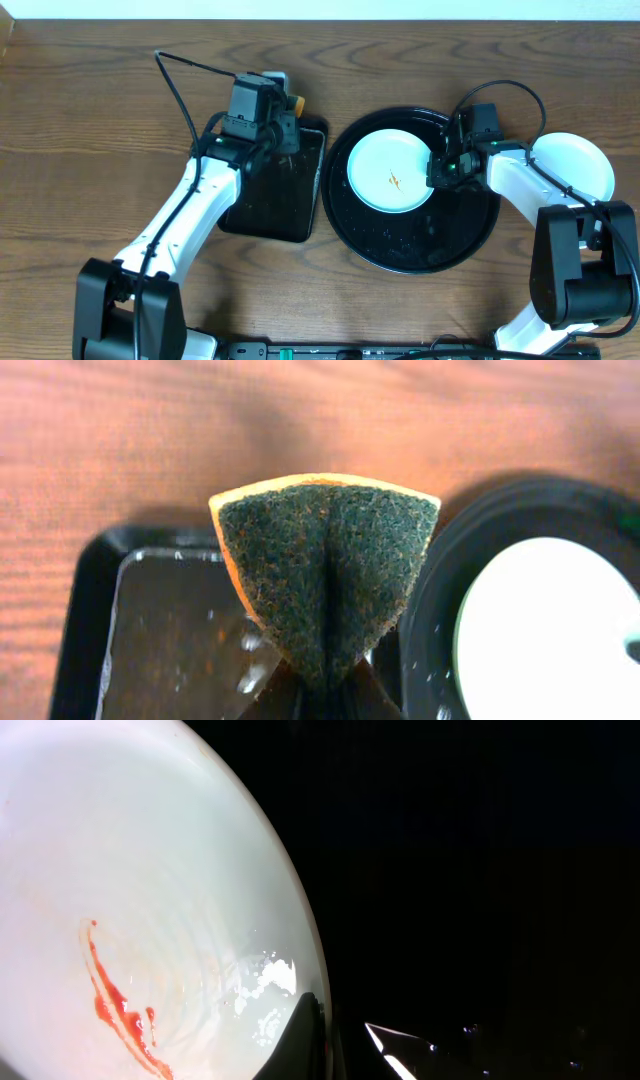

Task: Clean dirty plates on tray and stack at the side
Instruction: 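Lift the sponge from the black tray with the left gripper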

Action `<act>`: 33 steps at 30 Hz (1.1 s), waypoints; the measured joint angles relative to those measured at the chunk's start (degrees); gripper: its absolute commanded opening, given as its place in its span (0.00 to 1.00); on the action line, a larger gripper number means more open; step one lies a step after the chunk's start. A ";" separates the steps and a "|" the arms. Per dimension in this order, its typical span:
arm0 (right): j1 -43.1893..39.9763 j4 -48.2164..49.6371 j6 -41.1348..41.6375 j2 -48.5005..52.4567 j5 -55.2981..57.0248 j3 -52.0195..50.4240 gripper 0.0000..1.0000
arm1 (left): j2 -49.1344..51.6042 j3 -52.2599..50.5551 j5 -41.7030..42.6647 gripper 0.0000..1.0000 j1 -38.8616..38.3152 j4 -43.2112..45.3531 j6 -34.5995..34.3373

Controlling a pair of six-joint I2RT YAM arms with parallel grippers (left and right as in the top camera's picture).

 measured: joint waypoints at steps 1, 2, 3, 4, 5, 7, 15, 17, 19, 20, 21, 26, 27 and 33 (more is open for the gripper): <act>0.00 0.00 0.00 0.00 0.00 0.00 0.01 | -0.31 0.00 0.00 0.08 0.00 0.81 0.00; 0.00 0.00 0.00 0.00 0.00 0.00 0.01 | -0.68 0.00 0.00 0.08 0.00 1.62 0.00; 0.00 -0.02 0.00 0.00 0.00 0.02 0.01 | -1.07 0.00 0.00 0.08 0.00 2.45 0.00; 0.00 0.00 0.00 0.00 0.00 0.02 0.01 | -1.46 0.00 0.00 0.08 0.00 3.23 0.00; 0.00 -0.02 0.00 0.00 0.00 0.02 0.01 | -1.92 0.00 0.00 0.08 0.00 4.04 0.00; 0.00 -0.02 0.00 0.00 0.00 0.02 0.01 | -2.89 0.00 0.00 0.08 0.00 5.20 0.00; 0.02 -0.02 -0.22 0.00 0.00 0.02 0.01 | -5.99 0.00 0.00 0.08 0.00 7.08 0.00; 0.00 -0.02 -0.24 0.00 0.00 0.02 0.01 | -6.08 0.00 0.00 0.08 0.00 7.08 0.00; 0.00 -0.02 -0.24 0.00 0.00 0.02 0.01 | -6.08 0.00 0.00 0.08 0.00 6.99 0.00; 0.02 -0.02 -0.24 0.00 0.00 0.02 0.01 | -6.08 0.00 0.00 0.07 0.00 6.99 0.00; 0.00 -0.02 -0.24 0.00 0.00 0.02 0.01 | -6.08 0.00 0.00 0.08 0.00 7.02 0.00; 0.00 -0.02 -0.24 0.00 0.00 0.02 0.01 | -6.08 0.00 0.00 0.08 0.00 6.45 0.00; 0.02 -0.02 -0.24 0.00 0.00 0.02 0.01 | -6.08 0.00 0.00 0.08 0.00 5.90 0.00; 0.00 -0.02 -0.24 0.00 0.00 0.02 0.01 | -4.15 0.00 0.00 0.08 0.00 2.12 -0.31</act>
